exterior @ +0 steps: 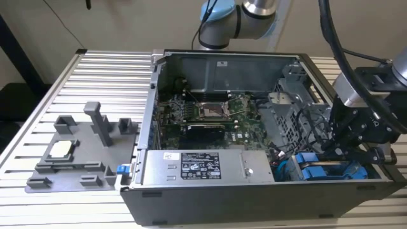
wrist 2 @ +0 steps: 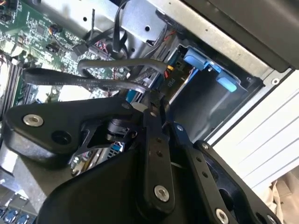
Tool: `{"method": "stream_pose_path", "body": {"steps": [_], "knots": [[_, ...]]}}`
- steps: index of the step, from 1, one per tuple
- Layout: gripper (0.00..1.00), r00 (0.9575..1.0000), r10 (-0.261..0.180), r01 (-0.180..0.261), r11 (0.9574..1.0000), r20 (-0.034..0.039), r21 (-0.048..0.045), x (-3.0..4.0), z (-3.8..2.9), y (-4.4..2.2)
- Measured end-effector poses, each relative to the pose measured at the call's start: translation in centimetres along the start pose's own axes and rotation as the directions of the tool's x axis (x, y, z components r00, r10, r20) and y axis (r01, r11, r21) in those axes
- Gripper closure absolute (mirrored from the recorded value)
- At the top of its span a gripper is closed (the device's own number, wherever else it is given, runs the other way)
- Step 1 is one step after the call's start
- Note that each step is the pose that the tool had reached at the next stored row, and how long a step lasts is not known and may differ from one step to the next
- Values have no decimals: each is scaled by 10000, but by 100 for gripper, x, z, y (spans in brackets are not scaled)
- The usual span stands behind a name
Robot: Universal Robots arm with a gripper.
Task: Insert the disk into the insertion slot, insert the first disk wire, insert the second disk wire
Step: 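Insert the second disk wire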
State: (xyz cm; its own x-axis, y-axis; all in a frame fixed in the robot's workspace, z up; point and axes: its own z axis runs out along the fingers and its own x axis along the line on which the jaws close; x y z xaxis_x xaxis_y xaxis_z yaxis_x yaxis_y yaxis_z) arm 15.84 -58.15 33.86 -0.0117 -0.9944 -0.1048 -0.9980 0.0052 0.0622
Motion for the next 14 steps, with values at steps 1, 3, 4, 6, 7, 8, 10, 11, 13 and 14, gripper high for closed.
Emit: {"method": "stream_pose_path", "body": {"steps": [1,3,4,6,7,8,10,11,13,14], "knots": [[84,10000,36,-36,10000,1,4,0,4,0],[84,9999,109,-109,9999,1,11,2,13,0],[84,9999,142,-142,9999,1,15,2,17,-1],[84,9998,206,-206,9998,-2,21,3,26,-1],[84,9997,236,-236,9997,-2,25,4,32,-1],[84,9996,270,-270,9996,-4,28,5,39,-1],[82,9995,328,-328,9995,4,39,5,50,-5],[82,9994,347,-347,9994,7,37,5,51,-5],[76,9993,372,-372,9993,5,30,6,51,-3],[76,9993,382,-382,9993,5,27,5,49,-3]]}}
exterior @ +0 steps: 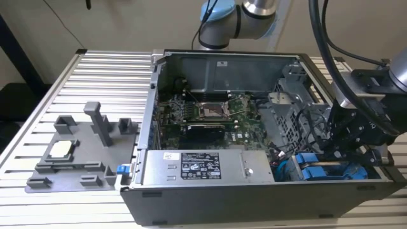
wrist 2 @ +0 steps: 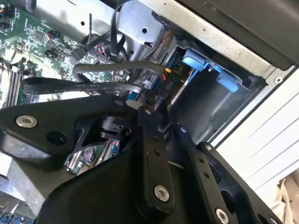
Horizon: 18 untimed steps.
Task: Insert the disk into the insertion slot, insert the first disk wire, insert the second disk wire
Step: 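Insert the second disk wire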
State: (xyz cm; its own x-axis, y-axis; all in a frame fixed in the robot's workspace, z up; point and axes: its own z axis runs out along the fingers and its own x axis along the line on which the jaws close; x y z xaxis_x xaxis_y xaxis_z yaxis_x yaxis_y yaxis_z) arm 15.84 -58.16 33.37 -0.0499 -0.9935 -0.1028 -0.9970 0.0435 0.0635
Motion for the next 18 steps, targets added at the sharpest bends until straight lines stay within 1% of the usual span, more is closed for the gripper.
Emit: {"method": "stream_pose_path", "body": {"steps": [3,12,15,18], "knots": [[76,10000,30,-30,10000,1,-11,-1,-11,2],[76,10000,96,-96,9999,1,-36,-8,-75,5],[76,9999,113,-113,9999,3,-50,-13,-126,8],[76,9999,121,-121,9999,2,-71,-21,-208,14]]}}
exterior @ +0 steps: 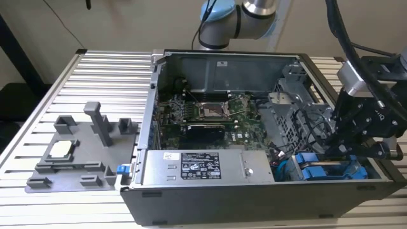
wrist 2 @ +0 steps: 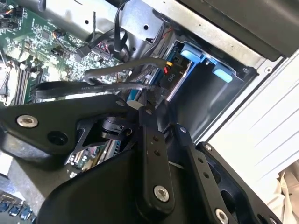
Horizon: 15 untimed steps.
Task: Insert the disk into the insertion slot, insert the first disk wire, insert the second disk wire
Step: 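Insert the second disk wire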
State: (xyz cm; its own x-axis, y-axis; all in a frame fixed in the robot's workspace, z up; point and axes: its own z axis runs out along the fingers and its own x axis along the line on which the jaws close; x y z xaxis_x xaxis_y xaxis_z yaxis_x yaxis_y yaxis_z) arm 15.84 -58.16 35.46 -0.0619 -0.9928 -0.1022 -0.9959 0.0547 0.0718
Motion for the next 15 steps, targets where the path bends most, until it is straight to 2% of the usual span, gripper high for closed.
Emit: {"method": "stream_pose_path", "body": {"steps": [9,12,15], "knots": [[76,10000,10,-10,10000,-3,-57,-27,-267,19],[76,10000,12,-12,10000,-6,-77,-34,-335,24],[76,10000,13,-13,10000,-5,-87,-36,-347,25]]}}
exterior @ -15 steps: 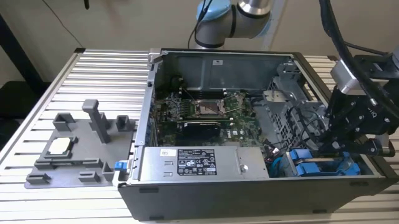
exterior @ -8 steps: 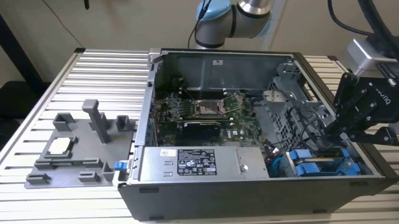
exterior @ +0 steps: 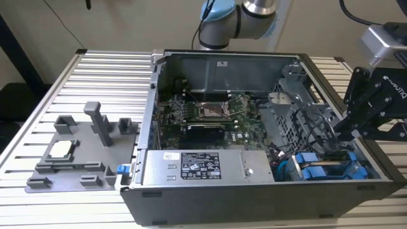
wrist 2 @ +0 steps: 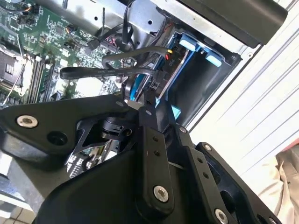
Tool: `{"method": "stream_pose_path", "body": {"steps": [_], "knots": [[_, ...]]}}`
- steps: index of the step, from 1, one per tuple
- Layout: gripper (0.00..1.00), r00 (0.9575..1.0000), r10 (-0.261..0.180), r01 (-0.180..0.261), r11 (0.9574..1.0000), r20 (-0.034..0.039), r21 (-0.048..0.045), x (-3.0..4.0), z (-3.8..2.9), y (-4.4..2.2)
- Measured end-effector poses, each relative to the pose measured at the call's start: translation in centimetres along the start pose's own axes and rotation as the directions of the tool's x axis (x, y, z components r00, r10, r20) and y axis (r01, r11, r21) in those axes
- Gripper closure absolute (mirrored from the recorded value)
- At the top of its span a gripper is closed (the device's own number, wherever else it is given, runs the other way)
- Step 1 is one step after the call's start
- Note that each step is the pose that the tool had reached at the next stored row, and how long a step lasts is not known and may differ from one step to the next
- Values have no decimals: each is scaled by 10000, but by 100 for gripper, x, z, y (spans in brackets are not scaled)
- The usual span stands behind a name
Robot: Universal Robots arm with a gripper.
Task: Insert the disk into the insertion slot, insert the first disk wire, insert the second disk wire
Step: 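Insert the second disk wire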
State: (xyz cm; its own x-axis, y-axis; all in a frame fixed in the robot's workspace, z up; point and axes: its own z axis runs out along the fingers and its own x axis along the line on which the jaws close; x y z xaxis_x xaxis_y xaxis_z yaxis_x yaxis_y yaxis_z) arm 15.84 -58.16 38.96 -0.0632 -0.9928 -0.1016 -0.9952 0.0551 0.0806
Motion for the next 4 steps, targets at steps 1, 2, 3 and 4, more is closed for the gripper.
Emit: {"method": "stream_pose_path", "body": {"steps": [1,2,3,4], "knots": [[76,10000,0,0,10000,0,-1,0,0,0],[76,10000,0,0,10000,0,-1,0,0,0],[76,10000,0,0,10000,0,-1,0,0,0],[76,10000,0,0,10000,0,-1,0,0,0]]}}
